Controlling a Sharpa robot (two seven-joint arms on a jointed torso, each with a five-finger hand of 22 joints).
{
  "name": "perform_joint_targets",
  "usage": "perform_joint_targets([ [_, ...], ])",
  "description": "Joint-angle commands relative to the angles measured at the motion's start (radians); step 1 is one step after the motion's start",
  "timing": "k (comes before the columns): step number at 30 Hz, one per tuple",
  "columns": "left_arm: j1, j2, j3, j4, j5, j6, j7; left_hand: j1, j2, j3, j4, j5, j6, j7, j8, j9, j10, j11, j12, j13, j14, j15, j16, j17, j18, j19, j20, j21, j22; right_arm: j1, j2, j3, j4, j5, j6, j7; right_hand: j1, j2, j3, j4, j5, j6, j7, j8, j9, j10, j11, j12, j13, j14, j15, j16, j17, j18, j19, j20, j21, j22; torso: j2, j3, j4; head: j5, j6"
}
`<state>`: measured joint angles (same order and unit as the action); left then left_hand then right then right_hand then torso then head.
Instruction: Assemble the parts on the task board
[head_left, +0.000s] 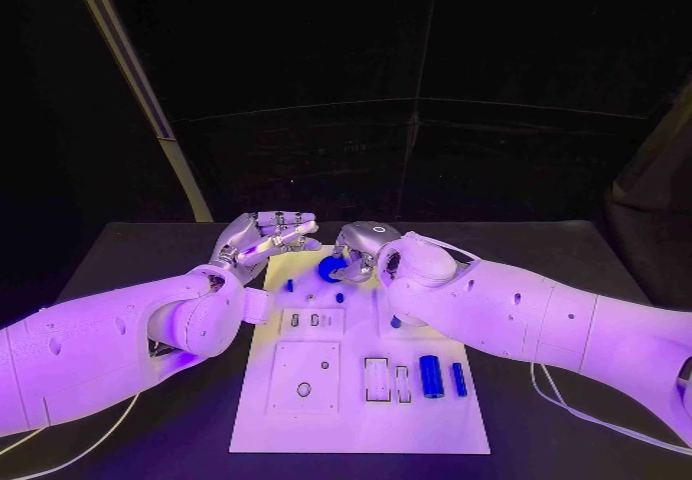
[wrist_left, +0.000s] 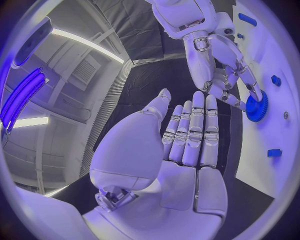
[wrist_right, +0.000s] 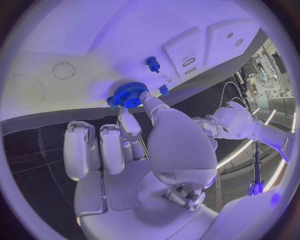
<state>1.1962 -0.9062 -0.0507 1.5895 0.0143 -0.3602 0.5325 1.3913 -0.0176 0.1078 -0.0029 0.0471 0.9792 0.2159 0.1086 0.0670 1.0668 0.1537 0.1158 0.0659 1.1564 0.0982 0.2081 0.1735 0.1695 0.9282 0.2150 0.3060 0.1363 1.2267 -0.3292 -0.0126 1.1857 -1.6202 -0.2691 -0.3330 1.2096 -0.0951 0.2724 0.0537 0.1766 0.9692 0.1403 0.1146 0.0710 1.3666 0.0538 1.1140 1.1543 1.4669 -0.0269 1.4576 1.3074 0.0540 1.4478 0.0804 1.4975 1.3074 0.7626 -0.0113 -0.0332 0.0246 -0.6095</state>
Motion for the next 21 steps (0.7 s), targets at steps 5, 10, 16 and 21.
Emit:
perform_joint_targets([
  [5,0.002,0.001,0.001,0.000,0.003,0.009,0.005,-0.002,0.008,0.001,-0.005,0.001,0.002,0.001,-0.004,-0.002,0.002,0.005,-0.004,-0.001,-0.001,0.007,-0.005,0.001,0.013,0.005,0.003,-0.005,-0.001,0.002,-0.001,0.000,-0.001,-0.006,0.042,0.004,-0.053,-0.027,-0.070,0.039,-0.048,-0.023,0.006,-0.017,-0.003,-0.014,0.005,-0.015,-0.006,0.060,0.011,-0.001,0.034,-0.010,-0.004,0.014,0.001,0.064,0.000,0.0000,-0.0014,0.002,-0.003],
  [10,0.002,0.001,0.001,0.000,0.003,0.010,0.003,-0.002,0.008,0.001,-0.005,0.001,0.002,0.001,-0.004,-0.002,0.002,0.005,-0.004,-0.001,-0.001,0.007,-0.005,0.001,0.013,0.005,0.003,-0.005,-0.001,0.002,-0.005,0.000,0.003,-0.006,0.042,0.004,-0.062,-0.025,-0.112,0.064,-0.047,-0.026,0.008,-0.021,-0.003,-0.015,0.007,-0.014,-0.001,0.060,0.013,0.000,0.036,-0.010,-0.004,0.017,0.001,0.064,0.000,0.0005,-0.0017,0.003,-0.004],
  [16,0.002,0.001,0.001,-0.002,0.003,0.011,0.001,-0.002,0.008,0.001,-0.005,0.001,0.002,0.001,-0.004,-0.002,0.002,0.005,-0.004,-0.001,-0.001,0.007,-0.005,0.001,0.013,0.005,0.003,-0.005,-0.001,0.002,-0.013,0.000,0.008,-0.005,0.008,0.010,-0.059,-0.016,-0.136,0.079,-0.038,-0.027,0.009,-0.023,-0.002,-0.014,0.008,-0.011,0.003,0.060,0.014,0.000,0.037,-0.010,-0.004,0.018,0.001,0.064,0.000,0.0008,-0.0001,0.002,-0.003],
  [21,0.002,-0.002,0.001,-0.005,0.003,0.014,0.000,-0.003,0.008,0.001,-0.007,0.001,0.004,0.001,-0.005,-0.001,0.004,0.005,-0.006,-0.001,-0.002,0.008,-0.008,0.001,0.013,0.004,0.003,-0.006,-0.002,0.002,-0.072,0.000,0.052,0.044,-0.112,0.075,-0.032,0.000,-0.152,0.082,0.026,-0.024,0.008,-0.023,-0.001,-0.010,0.006,-0.004,0.012,0.059,0.013,-0.003,0.033,-0.010,-0.003,0.017,0.001,0.066,-0.002,0.0015,-0.0038,0.004,-0.001],
])
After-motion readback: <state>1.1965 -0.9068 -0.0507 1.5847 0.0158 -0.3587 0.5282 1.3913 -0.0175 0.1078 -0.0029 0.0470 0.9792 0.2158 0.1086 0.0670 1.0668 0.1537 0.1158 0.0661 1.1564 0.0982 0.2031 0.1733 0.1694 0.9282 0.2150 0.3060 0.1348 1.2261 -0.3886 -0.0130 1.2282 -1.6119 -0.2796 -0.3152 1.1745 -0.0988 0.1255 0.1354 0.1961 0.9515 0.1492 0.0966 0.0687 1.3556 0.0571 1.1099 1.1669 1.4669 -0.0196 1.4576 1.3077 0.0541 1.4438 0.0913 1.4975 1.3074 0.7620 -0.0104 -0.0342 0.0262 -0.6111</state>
